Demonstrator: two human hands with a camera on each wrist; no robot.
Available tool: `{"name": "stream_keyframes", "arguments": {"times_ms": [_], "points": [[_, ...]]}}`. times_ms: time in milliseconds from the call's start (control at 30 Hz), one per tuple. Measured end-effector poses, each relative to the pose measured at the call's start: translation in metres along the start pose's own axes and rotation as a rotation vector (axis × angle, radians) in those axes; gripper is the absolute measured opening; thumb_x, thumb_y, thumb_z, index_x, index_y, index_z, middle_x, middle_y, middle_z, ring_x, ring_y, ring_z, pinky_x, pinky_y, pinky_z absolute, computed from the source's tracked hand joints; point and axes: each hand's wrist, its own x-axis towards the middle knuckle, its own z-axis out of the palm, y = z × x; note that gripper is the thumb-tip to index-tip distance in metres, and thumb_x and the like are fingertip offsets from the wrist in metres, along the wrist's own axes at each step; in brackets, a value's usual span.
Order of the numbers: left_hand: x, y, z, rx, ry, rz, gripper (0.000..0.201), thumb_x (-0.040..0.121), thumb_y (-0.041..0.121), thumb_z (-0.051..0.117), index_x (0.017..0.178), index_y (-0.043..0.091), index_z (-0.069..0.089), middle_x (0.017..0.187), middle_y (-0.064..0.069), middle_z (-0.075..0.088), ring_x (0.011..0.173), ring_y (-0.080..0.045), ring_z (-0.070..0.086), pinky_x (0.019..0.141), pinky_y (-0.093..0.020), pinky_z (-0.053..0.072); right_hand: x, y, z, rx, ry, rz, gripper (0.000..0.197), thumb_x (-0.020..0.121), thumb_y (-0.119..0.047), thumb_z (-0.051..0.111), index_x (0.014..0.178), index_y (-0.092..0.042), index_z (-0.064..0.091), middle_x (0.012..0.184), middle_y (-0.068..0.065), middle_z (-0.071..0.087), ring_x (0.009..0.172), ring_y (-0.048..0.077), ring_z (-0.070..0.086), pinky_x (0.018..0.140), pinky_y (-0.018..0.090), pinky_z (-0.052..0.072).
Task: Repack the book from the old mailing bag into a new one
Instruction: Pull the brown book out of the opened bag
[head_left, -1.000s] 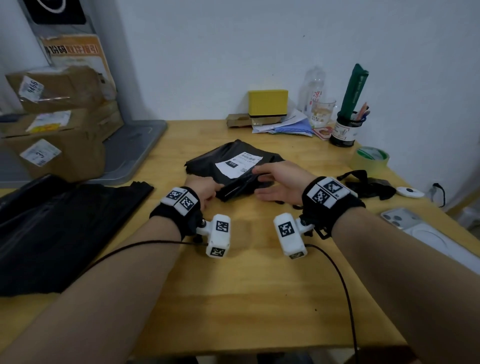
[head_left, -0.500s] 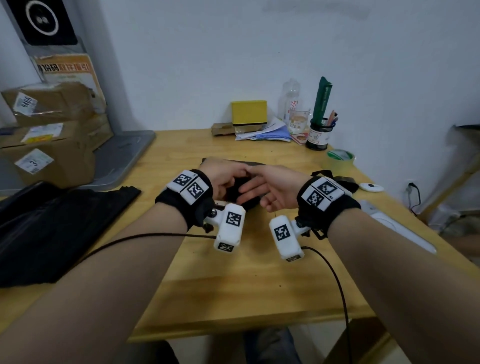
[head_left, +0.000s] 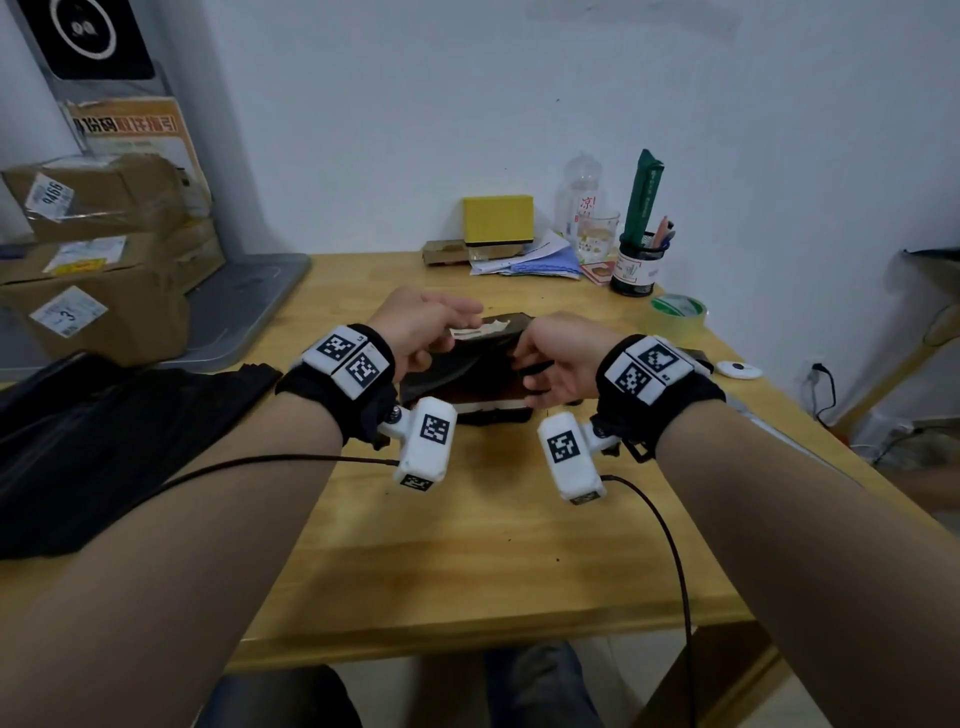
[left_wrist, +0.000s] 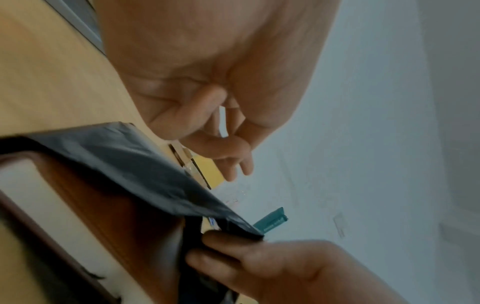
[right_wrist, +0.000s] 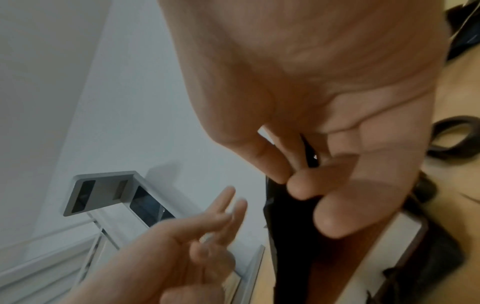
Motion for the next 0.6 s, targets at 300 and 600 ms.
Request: {"name": "stream_keyframes", "arguments": {"times_ms": [300,600], "points": [[0.006,-0.051,-0.024,0.125,0.154,-0.335,0.008,0.091,0.009,0.060,0.098,0.007,0.058,0.069,-0.006,0.054,0.050,-0.011,0.043,0.039,-0.015,0.025,0.007,0.014,-0.005,-0.117,0.075,0.115,0.030,0.095,-0.010,0.056,0.124,-0.007,0.053,0.101,0.012,0.052,0.050,0.016,0.046,0.051,0.032,0.057],[0.013,-0.072,-0.024,0.178,0.171,-0.368,0.017,0.090,0.017,0.067,0.084,0.009,0.053,0.059,-0.004,0.044,0.037,-0.013,0.032,0.036,-0.016,0.023,0.004,0.015,0.004,-0.172,0.084,0.101,0.007,0.098,-0.011,0.054,0.104,-0.009,0.053,0.101,0.009,0.048,0.048,0.013,0.036,0.057,0.035,0.058]]}}
